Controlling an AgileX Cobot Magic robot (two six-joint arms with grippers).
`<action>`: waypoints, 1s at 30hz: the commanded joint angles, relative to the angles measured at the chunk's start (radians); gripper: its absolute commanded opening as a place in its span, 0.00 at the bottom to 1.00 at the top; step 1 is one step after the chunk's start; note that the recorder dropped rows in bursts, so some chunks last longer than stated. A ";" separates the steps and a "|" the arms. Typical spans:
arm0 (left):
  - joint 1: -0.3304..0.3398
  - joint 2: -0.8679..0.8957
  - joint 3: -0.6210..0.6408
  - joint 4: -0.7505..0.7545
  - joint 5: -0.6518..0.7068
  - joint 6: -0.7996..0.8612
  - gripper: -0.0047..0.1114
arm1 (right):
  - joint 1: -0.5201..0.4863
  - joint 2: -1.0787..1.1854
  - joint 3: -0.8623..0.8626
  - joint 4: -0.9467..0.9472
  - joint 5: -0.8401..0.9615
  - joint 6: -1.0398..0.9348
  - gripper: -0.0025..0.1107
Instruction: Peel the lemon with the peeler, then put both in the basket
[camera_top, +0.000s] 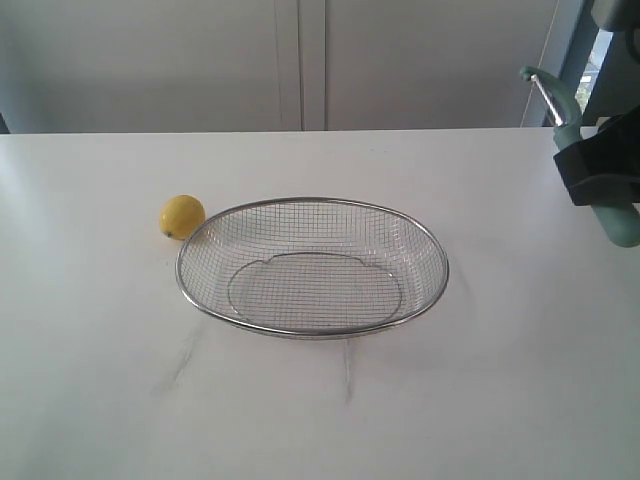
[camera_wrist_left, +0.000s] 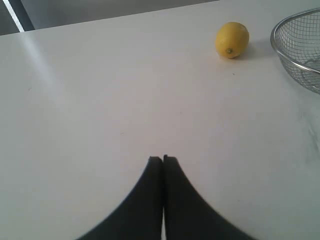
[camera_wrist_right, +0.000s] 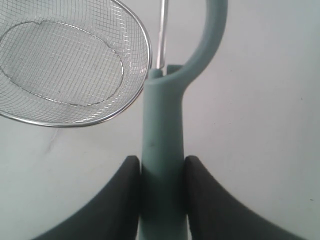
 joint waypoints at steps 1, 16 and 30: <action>0.003 -0.005 0.003 -0.002 0.004 -0.003 0.04 | -0.002 -0.008 -0.001 0.001 -0.005 -0.003 0.02; 0.003 -0.005 0.003 -0.004 -0.068 -0.012 0.04 | -0.002 -0.008 -0.001 0.001 -0.005 -0.003 0.02; 0.003 -0.005 0.003 -0.004 -0.288 -0.006 0.04 | -0.002 -0.008 -0.001 0.001 -0.005 -0.003 0.02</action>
